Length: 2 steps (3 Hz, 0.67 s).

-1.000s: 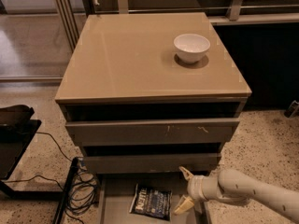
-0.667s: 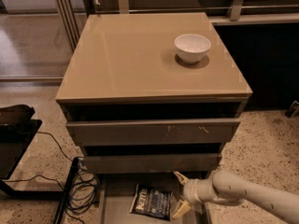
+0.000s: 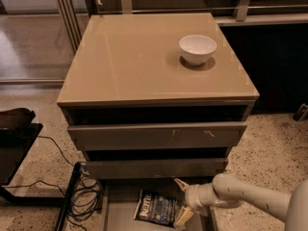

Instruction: Pick blue chip bag from bottom drawer and place on counter

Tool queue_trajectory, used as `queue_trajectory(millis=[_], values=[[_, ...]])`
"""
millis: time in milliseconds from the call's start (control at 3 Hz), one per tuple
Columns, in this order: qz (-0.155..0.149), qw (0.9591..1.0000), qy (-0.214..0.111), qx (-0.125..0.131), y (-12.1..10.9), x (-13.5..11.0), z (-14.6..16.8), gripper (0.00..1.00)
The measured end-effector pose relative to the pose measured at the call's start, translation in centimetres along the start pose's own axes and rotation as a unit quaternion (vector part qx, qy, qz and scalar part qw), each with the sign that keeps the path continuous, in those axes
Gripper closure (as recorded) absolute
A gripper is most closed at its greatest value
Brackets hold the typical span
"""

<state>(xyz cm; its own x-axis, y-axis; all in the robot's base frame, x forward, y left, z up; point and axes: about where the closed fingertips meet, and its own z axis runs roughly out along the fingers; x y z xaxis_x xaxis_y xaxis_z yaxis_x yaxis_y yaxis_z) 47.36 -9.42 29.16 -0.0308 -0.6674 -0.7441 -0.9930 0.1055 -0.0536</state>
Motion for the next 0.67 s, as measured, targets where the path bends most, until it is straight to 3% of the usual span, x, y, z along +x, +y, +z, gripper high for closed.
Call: queue_trajectory(millis=[667], values=[[0.043,0.9990,-0.005,-0.012,-0.1,2.9,4.5,0.00]])
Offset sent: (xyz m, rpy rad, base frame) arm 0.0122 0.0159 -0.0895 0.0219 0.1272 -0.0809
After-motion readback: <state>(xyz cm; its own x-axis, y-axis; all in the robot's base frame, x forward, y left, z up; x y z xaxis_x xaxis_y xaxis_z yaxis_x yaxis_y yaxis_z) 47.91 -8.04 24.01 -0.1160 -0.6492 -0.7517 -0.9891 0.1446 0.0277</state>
